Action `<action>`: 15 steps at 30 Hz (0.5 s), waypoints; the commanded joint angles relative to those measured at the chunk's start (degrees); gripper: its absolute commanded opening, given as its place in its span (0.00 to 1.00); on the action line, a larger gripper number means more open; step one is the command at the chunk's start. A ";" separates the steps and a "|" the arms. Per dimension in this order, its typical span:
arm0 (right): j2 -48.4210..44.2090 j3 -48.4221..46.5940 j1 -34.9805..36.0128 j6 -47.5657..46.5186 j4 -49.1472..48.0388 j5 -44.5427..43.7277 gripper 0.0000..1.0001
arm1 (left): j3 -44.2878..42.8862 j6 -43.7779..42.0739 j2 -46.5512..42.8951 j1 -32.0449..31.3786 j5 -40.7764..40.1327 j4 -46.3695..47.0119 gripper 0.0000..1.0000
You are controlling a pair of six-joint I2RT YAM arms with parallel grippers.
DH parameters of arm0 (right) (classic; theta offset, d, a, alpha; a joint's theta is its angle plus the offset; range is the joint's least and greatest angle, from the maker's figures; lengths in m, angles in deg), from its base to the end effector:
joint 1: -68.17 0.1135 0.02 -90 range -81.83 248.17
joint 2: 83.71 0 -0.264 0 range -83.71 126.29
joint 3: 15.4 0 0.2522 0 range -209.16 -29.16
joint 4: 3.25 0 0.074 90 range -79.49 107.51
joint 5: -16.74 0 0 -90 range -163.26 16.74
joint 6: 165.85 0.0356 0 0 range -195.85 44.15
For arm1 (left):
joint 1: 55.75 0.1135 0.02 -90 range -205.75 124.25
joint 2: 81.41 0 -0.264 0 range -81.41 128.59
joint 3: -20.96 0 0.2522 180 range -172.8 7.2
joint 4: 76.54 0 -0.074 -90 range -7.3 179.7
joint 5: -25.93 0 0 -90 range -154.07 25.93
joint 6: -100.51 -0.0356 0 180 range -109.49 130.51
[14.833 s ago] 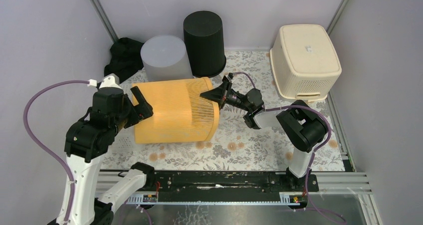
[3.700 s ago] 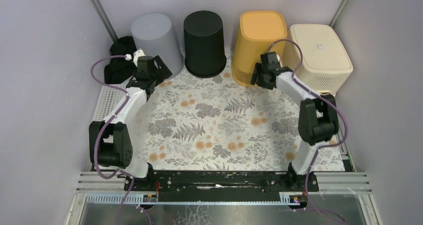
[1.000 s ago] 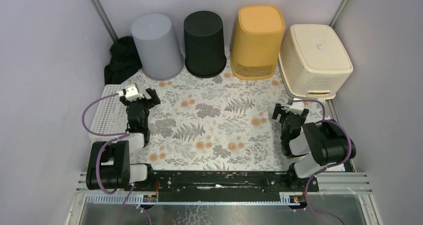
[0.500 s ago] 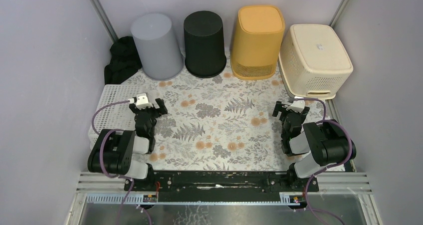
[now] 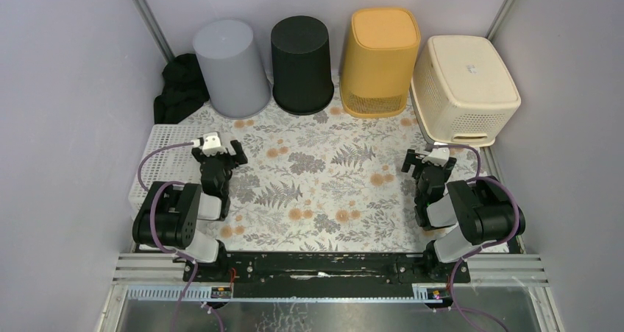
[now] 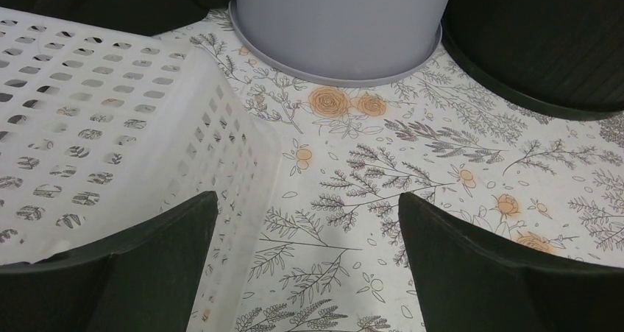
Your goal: Turn the large container upside down
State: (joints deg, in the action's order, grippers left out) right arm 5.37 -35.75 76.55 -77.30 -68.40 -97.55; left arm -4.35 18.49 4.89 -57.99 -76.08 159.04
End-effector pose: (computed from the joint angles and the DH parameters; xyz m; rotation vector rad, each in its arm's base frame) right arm 0.2133 0.0166 0.1358 0.1853 1.6231 -0.2531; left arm 0.2337 -0.0017 0.1461 -0.2412 1.6457 0.0393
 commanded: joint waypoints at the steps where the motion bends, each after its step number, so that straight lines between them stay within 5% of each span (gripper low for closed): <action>1: -0.83 -1.82 -0.38 -0.32 -1.65 0.81 0.99 | -1.95 -3.86 0.56 -1.19 1.29 -0.99 1.00; 15: -0.74 -1.54 -0.39 0.00 -2.47 -0.34 0.99 | -1.81 -3.94 0.67 -1.37 1.19 -0.35 1.00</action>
State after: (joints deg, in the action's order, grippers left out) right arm 5.37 -36.07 76.39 -77.30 -68.05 -96.98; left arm -5.21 16.09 5.11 -59.08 -74.94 156.90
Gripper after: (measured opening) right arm 0.991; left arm 1.000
